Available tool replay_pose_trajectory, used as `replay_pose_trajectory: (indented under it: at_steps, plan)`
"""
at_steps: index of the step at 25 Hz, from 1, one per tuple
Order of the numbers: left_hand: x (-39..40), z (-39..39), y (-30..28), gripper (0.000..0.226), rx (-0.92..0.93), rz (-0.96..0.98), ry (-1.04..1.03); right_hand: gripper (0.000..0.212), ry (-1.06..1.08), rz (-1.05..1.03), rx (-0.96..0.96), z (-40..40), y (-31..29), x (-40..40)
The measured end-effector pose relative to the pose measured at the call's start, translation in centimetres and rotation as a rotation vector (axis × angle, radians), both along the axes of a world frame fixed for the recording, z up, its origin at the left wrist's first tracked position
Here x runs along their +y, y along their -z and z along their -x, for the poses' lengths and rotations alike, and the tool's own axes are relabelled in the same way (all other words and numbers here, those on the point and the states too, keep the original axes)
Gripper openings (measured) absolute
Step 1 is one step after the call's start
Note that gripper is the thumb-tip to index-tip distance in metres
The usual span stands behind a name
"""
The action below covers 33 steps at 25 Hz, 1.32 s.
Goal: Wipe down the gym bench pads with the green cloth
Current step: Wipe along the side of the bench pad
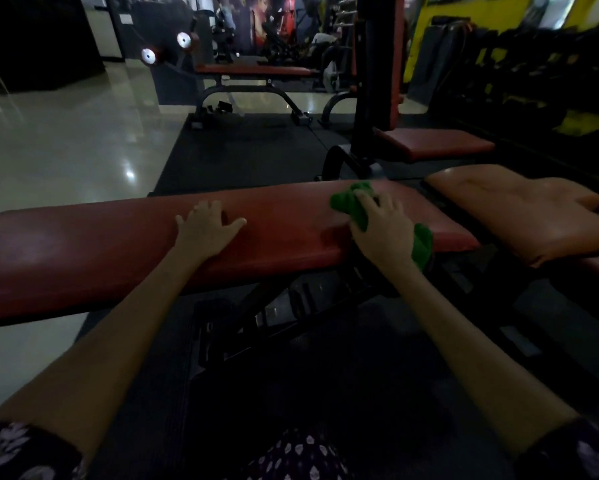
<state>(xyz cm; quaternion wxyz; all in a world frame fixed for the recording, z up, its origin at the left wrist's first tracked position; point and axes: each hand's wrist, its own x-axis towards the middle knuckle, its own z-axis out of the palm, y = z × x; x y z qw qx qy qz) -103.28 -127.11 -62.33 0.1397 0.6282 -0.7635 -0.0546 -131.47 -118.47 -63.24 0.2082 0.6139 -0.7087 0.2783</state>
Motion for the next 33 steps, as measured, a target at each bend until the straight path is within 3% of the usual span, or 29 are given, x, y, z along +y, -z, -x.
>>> replay_pose_trajectory:
  at_steps: [2,10,14,17,21,23,25,27,30,33]
  plan:
    - [0.1,0.8,0.8,0.063,0.008,0.053,0.046,0.048,-0.054,0.162,0.001,0.5,2.1,1.8]
    - [0.1,0.8,1.6,0.051,0.16,0.227,0.033,0.055,0.386,0.64,-0.766,8.1,5.9,2.0]
    - [0.3,0.7,1.4,0.045,0.249,0.316,0.092,0.051,0.533,0.735,-1.133,7.5,6.4,2.0]
    - [0.6,0.8,1.5,0.044,0.247,0.341,0.097,0.049,0.371,0.677,-1.0,-0.4,6.8,1.8]
    - [1.5,0.3,1.7,0.041,0.218,0.381,0.118,0.045,0.062,0.478,-0.502,-4.1,8.8,3.3]
    - [2.7,0.0,2.1,0.039,0.209,0.425,0.151,0.049,0.111,0.45,-0.502,-0.2,9.4,4.2]
    - [4.0,0.1,2.8,0.038,0.202,0.426,0.158,0.053,0.235,0.455,-0.684,2.3,8.8,4.6]
    - [4.9,0.3,3.6,0.044,0.146,0.41,0.151,0.052,0.265,0.438,-0.748,0.8,7.9,4.4]
    - [6.2,0.2,4.6,0.057,0.094,0.414,0.153,0.046,0.065,0.396,-0.597,-6.6,7.4,3.9]
    - [7.1,-0.7,4.9,0.063,0.067,0.388,0.21,0.047,-0.165,0.259,-0.24,-9.5,8.1,4.1]
